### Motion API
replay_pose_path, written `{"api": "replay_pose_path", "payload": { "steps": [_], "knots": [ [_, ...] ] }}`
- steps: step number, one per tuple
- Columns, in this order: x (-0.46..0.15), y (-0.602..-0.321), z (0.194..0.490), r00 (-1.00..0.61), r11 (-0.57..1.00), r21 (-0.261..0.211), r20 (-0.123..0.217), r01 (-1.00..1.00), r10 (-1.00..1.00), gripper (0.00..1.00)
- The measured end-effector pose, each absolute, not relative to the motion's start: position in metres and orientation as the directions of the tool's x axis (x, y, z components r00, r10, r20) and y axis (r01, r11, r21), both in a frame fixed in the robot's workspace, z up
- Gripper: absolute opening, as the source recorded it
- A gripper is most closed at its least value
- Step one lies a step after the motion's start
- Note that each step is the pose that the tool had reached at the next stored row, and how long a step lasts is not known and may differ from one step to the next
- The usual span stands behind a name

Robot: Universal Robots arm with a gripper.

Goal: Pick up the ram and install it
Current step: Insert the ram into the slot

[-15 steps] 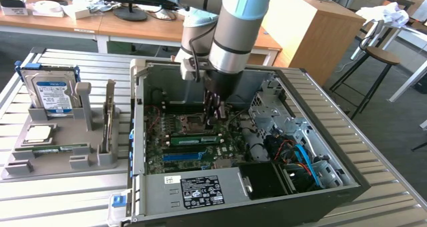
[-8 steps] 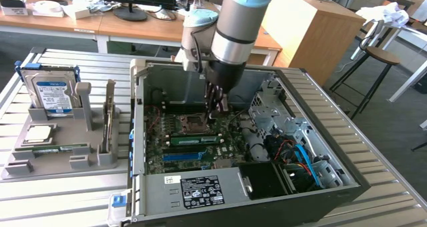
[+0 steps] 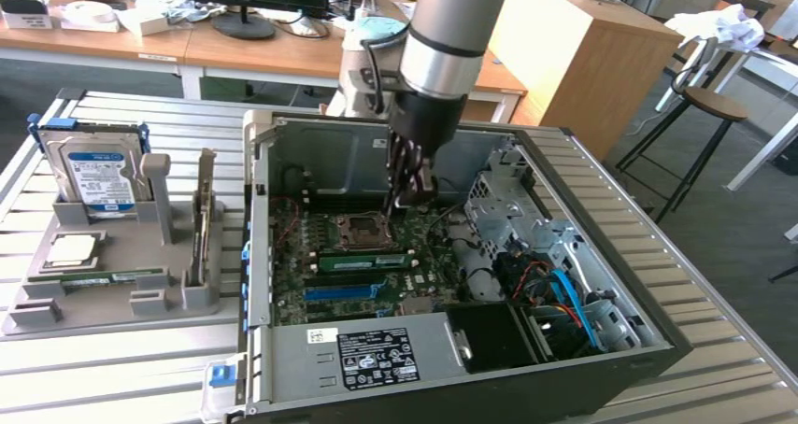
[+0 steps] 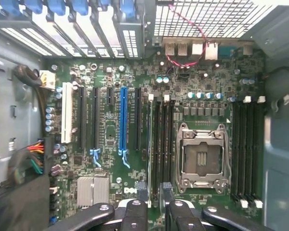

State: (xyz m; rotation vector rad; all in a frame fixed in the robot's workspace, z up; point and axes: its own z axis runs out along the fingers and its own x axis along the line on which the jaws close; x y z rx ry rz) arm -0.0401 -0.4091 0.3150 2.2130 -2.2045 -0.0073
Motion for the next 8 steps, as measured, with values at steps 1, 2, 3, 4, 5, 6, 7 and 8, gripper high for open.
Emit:
{"api": "replay_pose_path", "payload": {
  "steps": [1, 2, 3, 4, 5, 6, 7, 8],
  "knots": [
    [-0.04, -0.409, 0.318, 0.004, -0.004, 0.016, 0.009, -1.0, -1.0, 0.25],
    [-0.04, -0.409, 0.321, 0.004, -0.004, 0.016, 0.009, -1.0, -1.0, 0.25],
    [-0.04, -0.409, 0.324, 0.004, -0.004, 0.016, 0.009, -1.0, -1.0, 0.25],
    [-0.04, -0.409, 0.327, 0.004, -0.004, 0.016, 0.009, -1.0, -1.0, 0.25],
    [-0.04, -0.409, 0.33, 0.004, -0.004, 0.016, 0.009, -1.0, -1.0, 0.25],
    [-0.04, -0.409, 0.332, 0.004, -0.004, 0.016, 0.009, -1.0, -1.0, 0.25],
    [-0.04, -0.409, 0.335, 0.004, -0.004, 0.016, 0.009, -1.0, -1.0, 0.25],
    [-0.04, -0.409, 0.337, 0.004, -0.004, 0.016, 0.009, -1.0, -1.0, 0.25]
  ]
}}
